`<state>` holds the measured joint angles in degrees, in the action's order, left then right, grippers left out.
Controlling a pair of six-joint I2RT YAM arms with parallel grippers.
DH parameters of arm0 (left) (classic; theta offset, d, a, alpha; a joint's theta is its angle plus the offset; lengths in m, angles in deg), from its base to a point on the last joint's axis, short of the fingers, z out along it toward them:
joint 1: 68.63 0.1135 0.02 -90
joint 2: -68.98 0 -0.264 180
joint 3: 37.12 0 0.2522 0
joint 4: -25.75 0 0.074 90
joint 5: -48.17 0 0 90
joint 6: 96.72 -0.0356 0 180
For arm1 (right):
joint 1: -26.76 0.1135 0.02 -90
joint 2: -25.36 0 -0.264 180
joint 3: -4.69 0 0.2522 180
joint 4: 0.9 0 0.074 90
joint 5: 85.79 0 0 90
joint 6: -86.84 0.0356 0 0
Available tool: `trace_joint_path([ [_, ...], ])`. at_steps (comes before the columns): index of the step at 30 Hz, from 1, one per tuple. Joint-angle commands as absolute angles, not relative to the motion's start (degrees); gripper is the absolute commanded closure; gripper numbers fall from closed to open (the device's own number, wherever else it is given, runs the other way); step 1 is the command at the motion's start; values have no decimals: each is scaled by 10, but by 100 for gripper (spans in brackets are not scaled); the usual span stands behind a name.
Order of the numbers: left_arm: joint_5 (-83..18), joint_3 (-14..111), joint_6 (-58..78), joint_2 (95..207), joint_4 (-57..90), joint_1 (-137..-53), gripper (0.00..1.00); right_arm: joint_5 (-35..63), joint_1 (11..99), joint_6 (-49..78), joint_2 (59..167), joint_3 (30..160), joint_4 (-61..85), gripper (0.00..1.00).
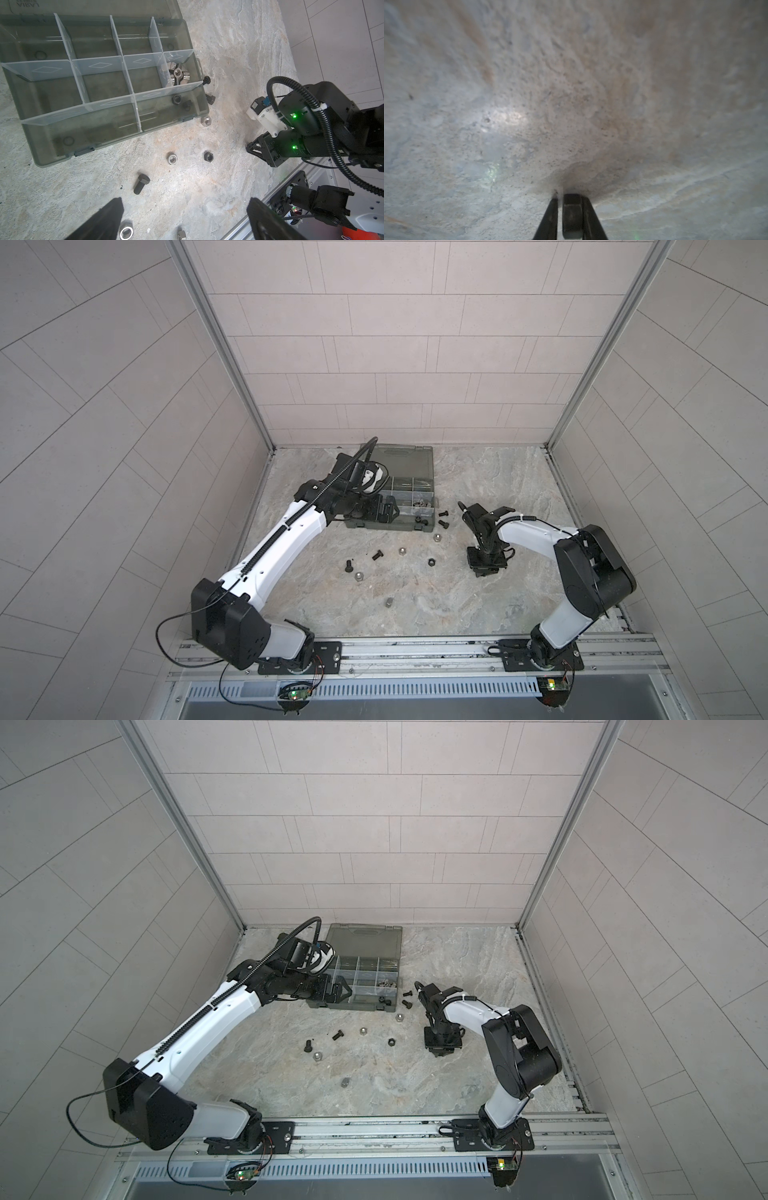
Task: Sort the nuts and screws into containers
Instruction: 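Carry the black hex nut with the right gripper into the box and release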
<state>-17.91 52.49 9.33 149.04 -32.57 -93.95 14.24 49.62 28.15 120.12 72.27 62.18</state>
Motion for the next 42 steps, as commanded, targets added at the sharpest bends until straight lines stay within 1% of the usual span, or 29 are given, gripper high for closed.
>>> trace_joint_path([
  [1, -184, 539, 89, 1496, -339, -943, 0, 126, 493, 281, 1208, 732, 637, 85],
  [3, -186, 542, 86, 1496, -341, -943, 0, 130, 493, 274, 1214, 744, 642, 88],
  [9, -199, 548, 75, 1498, -345, -943, 0, 113, 493, 253, 1228, 812, 683, 89],
  [15, -217, 563, 68, 1512, -353, -941, 0, 115, 494, 243, 1260, 911, 716, 89],
  [23, -230, 586, 48, 1528, -367, -927, 0, 144, 513, 239, 1362, 1089, 742, 89],
  [31, -215, 579, 51, 1525, -365, -910, 0, 175, 535, 239, 1476, 1266, 778, 89],
  [36, -225, 573, 48, 1523, -368, -903, 0, 183, 544, 237, 1523, 1333, 802, 88],
  [42, -216, 561, 50, 1517, -357, -888, 0, 199, 546, 228, 1562, 1375, 813, 84],
])
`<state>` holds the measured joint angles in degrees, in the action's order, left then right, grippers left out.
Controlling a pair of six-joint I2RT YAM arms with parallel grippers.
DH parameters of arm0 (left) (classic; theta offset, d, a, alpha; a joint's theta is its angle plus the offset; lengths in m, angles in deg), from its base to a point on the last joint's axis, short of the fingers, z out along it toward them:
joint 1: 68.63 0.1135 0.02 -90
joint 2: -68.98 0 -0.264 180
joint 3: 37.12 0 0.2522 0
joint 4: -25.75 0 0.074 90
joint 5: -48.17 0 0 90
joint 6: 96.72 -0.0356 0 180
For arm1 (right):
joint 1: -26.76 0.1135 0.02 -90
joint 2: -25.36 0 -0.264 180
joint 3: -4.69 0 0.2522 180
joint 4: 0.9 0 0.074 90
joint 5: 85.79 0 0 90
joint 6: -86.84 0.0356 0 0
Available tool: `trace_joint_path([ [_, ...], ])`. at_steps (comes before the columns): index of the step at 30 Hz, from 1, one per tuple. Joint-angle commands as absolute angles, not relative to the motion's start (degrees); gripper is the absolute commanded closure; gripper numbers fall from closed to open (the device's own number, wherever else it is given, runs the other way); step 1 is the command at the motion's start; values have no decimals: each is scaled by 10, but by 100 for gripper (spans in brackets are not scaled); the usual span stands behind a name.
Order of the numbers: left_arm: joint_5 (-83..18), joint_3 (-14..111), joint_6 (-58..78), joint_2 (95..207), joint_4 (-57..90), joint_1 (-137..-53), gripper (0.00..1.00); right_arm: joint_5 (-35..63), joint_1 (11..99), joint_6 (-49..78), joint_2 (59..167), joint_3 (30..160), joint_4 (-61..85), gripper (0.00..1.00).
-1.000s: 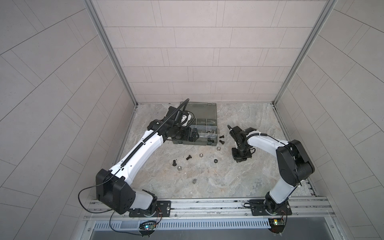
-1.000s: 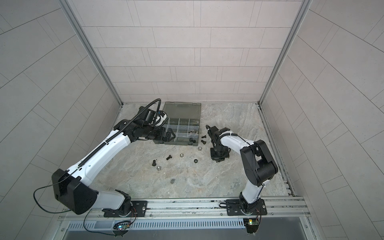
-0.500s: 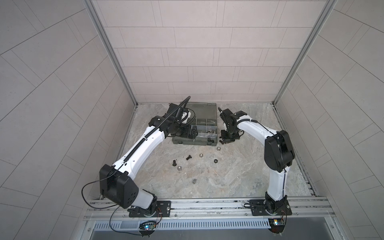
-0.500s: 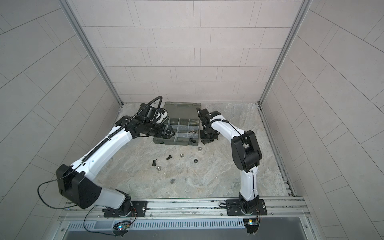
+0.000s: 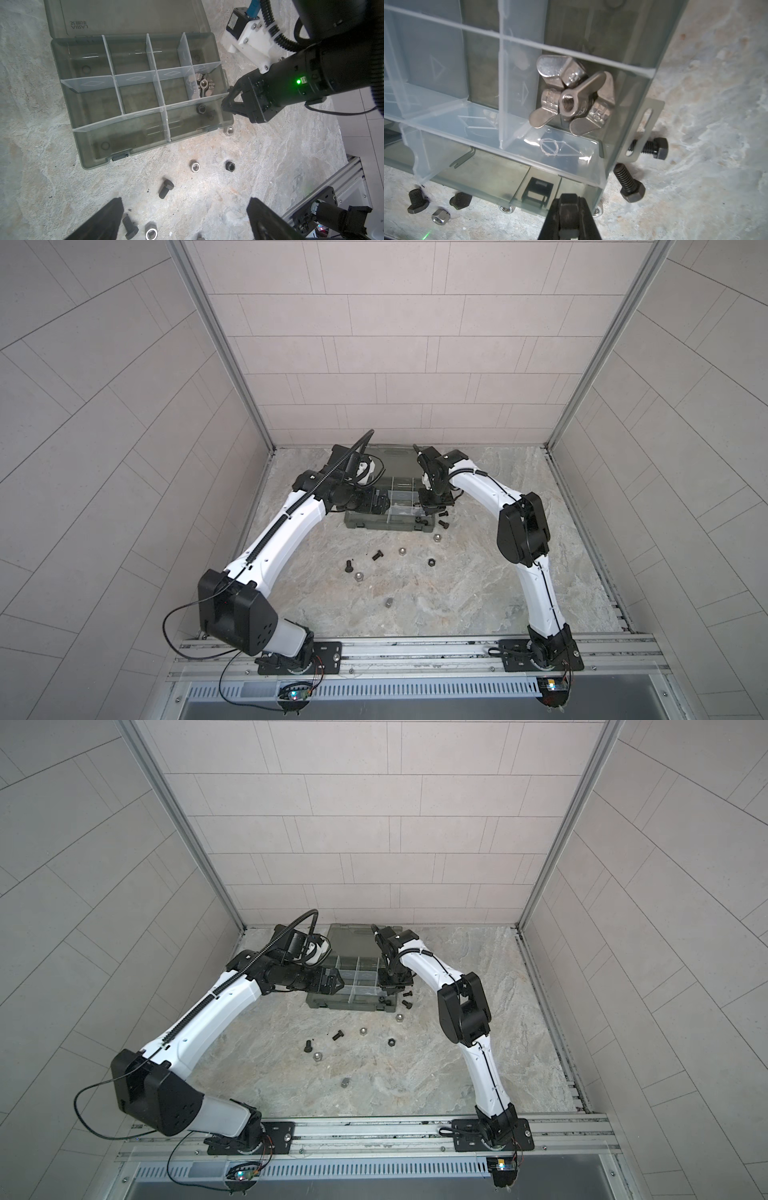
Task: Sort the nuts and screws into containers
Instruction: 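Carry the black hex nut with the right gripper into the box and release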
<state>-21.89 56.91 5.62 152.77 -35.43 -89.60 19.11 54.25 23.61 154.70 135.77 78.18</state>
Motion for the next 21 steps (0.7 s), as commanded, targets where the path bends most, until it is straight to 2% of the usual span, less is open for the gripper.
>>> trace_joint_path([
  [1, -214, 559, 50, 1518, -355, -887, 0, 201, 546, 227, 1567, 1382, 816, 82],
  [7, -208, 557, 53, 1517, -349, -879, 0, 196, 551, 214, 1565, 1397, 835, 70],
  [15, -210, 544, 55, 1503, -344, -875, 0, 167, 566, 198, 1524, 1381, 864, 69],
  [21, -210, 516, 63, 1476, -344, -874, 0, 156, 595, 198, 1466, 1307, 854, 68],
])
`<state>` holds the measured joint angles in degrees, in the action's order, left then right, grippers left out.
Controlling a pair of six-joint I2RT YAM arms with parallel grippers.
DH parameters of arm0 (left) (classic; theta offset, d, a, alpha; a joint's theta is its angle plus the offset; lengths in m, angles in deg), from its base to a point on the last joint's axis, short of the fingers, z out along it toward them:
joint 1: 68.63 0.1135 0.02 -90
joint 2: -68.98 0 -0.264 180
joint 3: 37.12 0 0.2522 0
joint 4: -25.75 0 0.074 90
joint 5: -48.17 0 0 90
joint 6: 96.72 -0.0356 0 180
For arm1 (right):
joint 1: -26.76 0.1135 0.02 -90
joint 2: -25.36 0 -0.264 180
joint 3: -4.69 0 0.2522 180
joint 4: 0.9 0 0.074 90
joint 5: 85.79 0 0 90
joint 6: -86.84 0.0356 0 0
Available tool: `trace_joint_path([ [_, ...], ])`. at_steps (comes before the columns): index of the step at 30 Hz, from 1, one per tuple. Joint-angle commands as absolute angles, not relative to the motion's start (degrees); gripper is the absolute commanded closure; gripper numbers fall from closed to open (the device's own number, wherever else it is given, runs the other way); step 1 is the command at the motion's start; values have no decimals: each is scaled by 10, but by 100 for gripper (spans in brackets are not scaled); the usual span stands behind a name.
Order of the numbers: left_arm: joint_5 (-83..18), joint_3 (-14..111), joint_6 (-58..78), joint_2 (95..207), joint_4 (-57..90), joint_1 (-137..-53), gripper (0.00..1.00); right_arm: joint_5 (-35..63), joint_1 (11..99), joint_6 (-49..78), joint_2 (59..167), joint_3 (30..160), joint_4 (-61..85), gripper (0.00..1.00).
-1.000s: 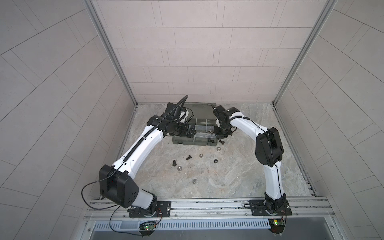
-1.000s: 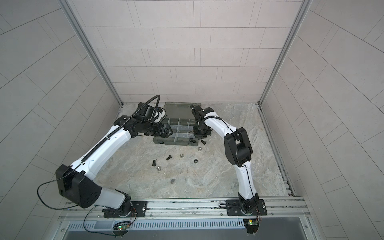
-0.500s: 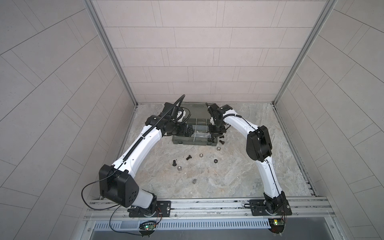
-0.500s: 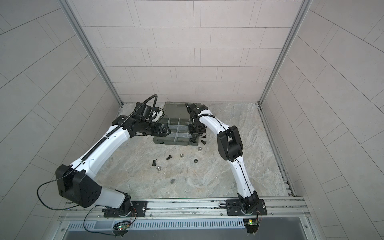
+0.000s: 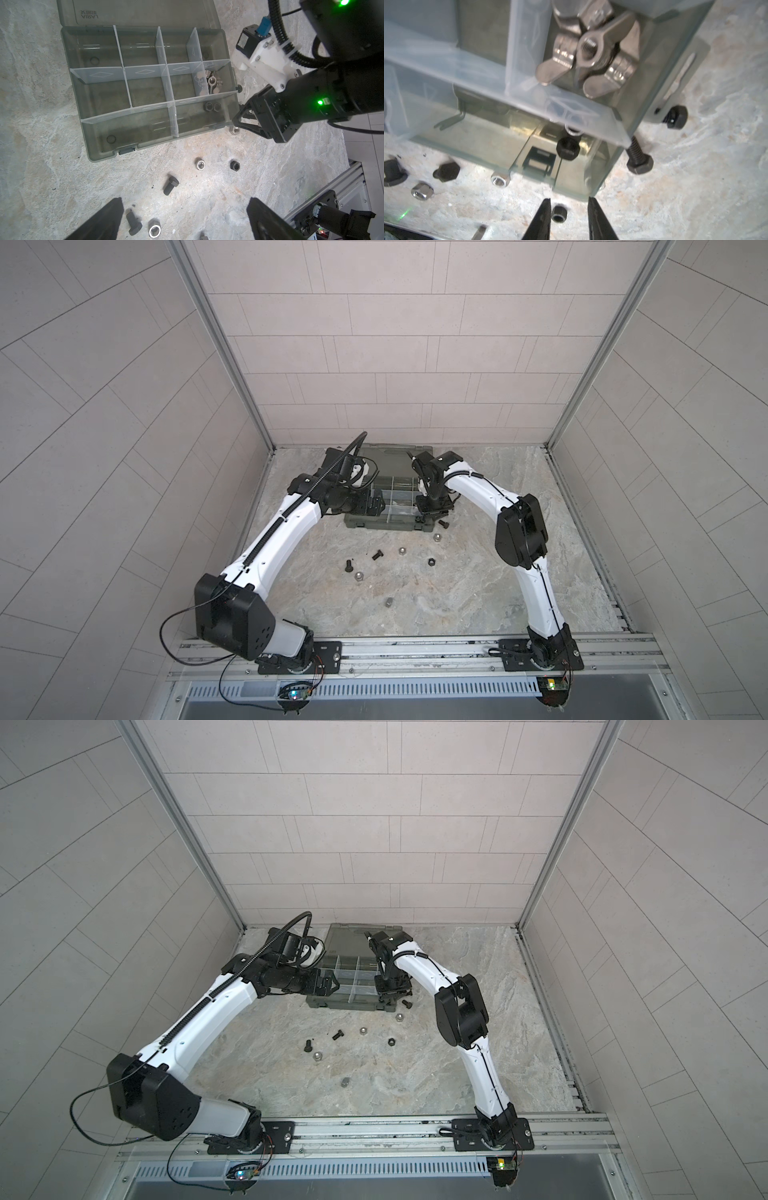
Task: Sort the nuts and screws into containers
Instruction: 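Carry the black hex nut with the right gripper into the box and release, then withdraw the open right gripper back toward the remaining nuts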
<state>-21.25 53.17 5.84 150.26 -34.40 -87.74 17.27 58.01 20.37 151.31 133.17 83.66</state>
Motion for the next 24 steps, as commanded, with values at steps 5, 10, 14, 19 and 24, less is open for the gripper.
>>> trace_joint_path([
  [5, -208, 484, 70, 1446, -341, -874, 0, 154, 610, 212, 1422, 1209, 815, 68],
  [10, -204, 463, 76, 1425, -344, -874, 0, 159, 622, 234, 1384, 1115, 769, 64],
  [14, -201, 453, 80, 1411, -347, -874, 0, 170, 630, 246, 1374, 1072, 742, 59],
  [19, -202, 446, 82, 1397, -353, -874, 0, 178, 647, 257, 1377, 1055, 722, 59],
  [24, -206, 439, 83, 1385, -359, -874, 0, 188, 661, 266, 1383, 1040, 704, 59],
])
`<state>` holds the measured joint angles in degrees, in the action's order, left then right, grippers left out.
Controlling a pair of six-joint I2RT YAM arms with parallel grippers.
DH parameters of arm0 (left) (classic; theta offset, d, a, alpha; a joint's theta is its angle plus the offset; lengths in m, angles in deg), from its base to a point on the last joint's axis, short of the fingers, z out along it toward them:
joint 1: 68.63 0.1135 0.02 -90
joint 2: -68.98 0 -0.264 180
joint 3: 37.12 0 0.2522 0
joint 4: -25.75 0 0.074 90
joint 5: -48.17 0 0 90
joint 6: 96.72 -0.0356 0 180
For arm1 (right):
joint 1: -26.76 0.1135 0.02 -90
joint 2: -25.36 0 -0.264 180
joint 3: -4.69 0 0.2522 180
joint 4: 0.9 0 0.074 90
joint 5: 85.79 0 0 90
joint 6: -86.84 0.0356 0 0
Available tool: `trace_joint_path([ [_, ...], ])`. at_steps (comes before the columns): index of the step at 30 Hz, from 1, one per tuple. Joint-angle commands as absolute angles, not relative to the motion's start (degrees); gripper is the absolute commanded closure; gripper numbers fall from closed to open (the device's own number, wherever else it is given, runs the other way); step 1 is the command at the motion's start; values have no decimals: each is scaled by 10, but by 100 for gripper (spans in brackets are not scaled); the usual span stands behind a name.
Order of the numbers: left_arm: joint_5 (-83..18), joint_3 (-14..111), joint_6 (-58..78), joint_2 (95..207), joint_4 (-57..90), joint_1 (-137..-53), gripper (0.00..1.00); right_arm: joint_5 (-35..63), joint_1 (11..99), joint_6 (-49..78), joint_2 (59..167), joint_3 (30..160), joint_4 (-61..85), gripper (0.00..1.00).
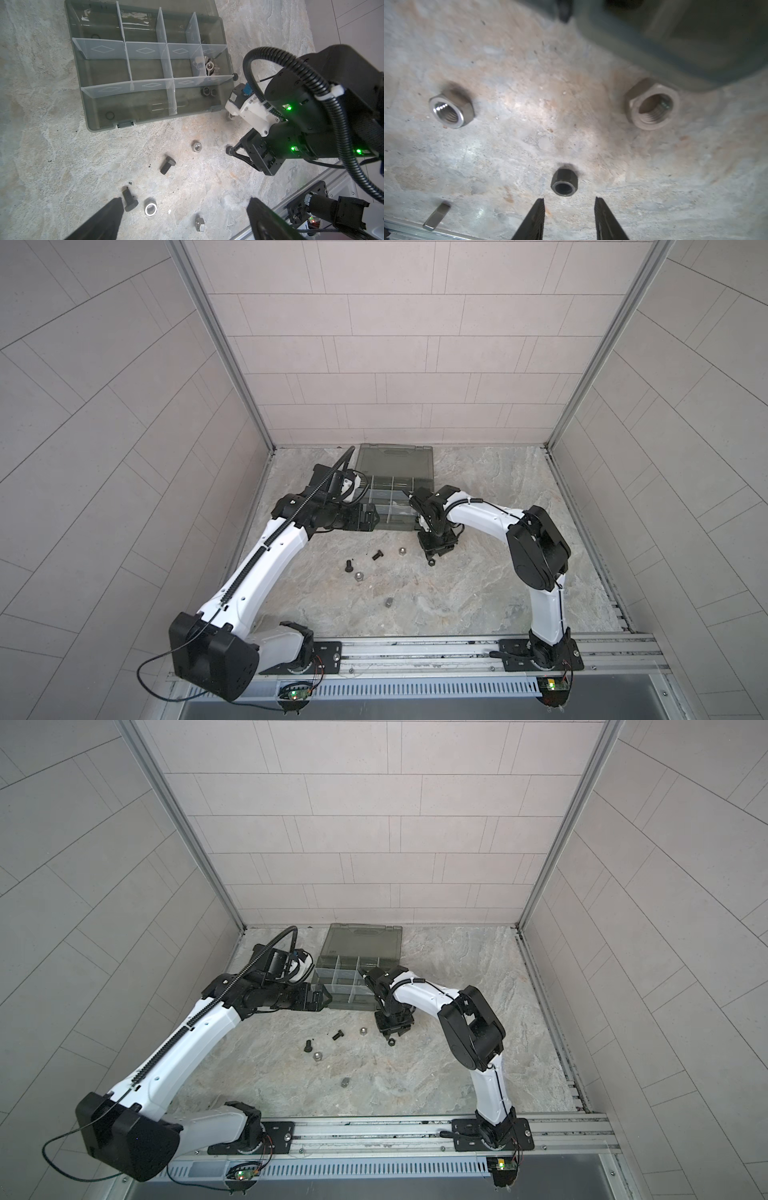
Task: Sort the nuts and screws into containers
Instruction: 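Withdraw the open right gripper back toward the remaining nuts, then lower the open right gripper around a small black hex nut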
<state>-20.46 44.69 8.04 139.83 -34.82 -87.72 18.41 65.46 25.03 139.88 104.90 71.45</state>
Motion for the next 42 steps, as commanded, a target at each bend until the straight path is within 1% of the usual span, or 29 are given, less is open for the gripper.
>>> trace_joint_path([
  [1, -206, 438, 84, 1381, -361, -874, 0, 190, 663, 268, 1384, 1037, 701, 59],
  [7, -212, 431, 84, 1369, -368, -874, 0, 192, 669, 271, 1396, 1025, 688, 59],
  [14, -214, 427, 87, 1363, -371, -874, 0, 189, 668, 269, 1405, 1027, 684, 62],
  [20, -218, 428, 86, 1362, -375, -874, 0, 186, 668, 271, 1410, 1019, 685, 64],
  [33, -214, 434, 81, 1375, -375, -874, 0, 178, 667, 267, 1421, 1012, 685, 63],
  [42, -211, 445, 77, 1391, -368, -874, 0, 155, 665, 255, 1416, 1025, 702, 62],
])
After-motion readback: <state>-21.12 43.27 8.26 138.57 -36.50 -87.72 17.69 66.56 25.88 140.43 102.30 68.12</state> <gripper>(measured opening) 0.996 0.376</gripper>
